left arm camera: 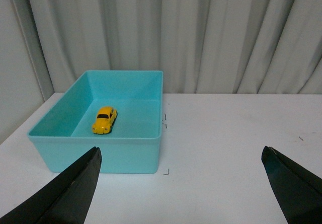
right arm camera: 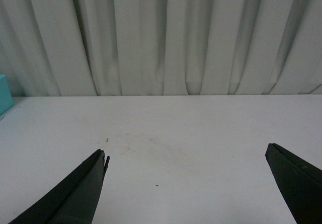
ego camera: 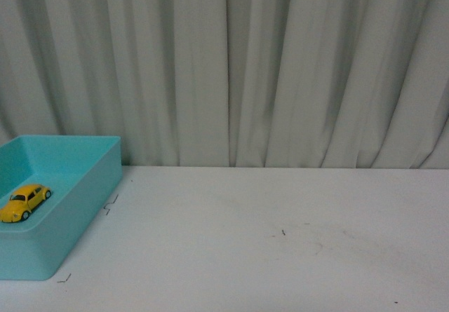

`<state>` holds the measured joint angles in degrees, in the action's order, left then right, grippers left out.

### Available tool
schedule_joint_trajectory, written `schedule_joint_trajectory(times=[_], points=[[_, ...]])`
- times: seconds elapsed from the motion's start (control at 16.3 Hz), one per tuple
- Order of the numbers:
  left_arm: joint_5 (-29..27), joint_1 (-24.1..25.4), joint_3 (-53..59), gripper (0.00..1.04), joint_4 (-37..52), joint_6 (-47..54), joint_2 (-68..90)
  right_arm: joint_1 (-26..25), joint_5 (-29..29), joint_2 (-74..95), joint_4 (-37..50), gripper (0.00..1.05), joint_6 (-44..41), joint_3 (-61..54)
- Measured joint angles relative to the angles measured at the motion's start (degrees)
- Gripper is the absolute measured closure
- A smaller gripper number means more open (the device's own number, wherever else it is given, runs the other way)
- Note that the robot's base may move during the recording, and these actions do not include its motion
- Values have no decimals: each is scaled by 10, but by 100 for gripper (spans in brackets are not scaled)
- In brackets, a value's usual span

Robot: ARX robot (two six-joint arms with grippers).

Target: Wind up and store yellow beetle toy

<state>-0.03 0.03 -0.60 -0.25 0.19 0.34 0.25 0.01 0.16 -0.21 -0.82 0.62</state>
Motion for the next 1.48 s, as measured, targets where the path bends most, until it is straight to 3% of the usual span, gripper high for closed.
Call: schedule_joint_trajectory(times=[1.48], points=[[0, 0, 0, 7, 0, -1, 0, 0, 0, 0, 0, 7, 2, 0]])
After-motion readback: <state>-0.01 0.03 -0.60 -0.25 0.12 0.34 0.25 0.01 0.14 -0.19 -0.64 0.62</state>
